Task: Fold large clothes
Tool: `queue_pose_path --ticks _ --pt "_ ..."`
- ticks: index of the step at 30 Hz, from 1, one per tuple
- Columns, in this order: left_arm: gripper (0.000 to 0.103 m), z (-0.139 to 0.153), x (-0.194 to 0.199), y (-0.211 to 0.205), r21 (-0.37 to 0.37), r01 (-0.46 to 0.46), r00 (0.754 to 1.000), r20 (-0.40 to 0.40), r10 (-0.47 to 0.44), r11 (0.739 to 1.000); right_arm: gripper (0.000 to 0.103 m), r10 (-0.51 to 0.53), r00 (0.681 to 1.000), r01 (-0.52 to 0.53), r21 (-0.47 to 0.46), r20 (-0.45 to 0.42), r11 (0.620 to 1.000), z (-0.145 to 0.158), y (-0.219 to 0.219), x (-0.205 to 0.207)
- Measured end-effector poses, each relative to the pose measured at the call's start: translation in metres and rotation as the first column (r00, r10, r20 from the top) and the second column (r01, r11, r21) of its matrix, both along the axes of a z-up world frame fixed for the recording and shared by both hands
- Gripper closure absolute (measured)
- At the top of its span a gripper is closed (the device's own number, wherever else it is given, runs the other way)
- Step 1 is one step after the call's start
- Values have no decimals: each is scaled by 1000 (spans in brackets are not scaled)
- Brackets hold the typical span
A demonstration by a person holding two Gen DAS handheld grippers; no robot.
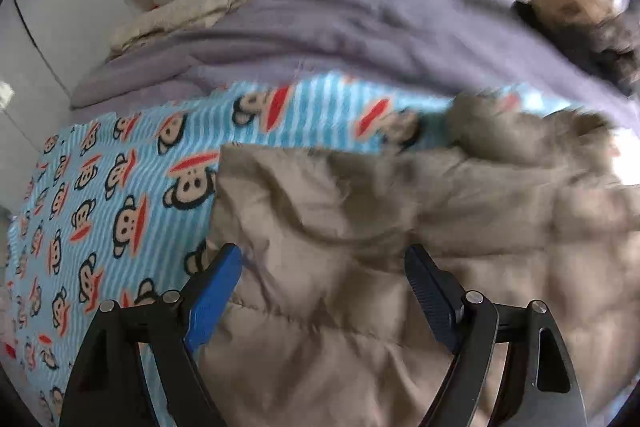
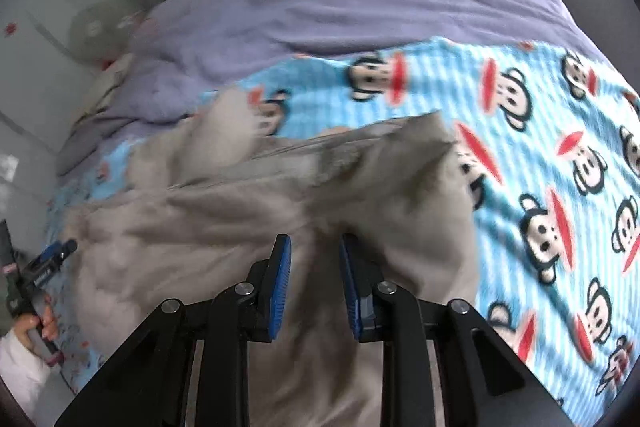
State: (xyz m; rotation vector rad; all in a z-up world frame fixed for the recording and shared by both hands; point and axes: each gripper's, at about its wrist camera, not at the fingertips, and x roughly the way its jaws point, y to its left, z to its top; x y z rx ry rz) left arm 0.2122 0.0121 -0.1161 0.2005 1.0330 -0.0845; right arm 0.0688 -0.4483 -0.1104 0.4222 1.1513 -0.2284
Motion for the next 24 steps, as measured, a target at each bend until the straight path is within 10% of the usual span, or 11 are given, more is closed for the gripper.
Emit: queue_pose_path --ticks 15,20,24 --pt "7 -50 66 -13 -84 -55 997 -58 51 995 87 -225 973 228 68 -50 971 -75 -51 38" --pt "7 -14 52 -13 -94 -66 998 -16 65 993 84 -271 960 275 66 -70 959 -58 -54 36" --pt "7 26 18 -43 -163 111 993 64 -102 980 82 -65 997 63 41 47 997 -7 -6 42"
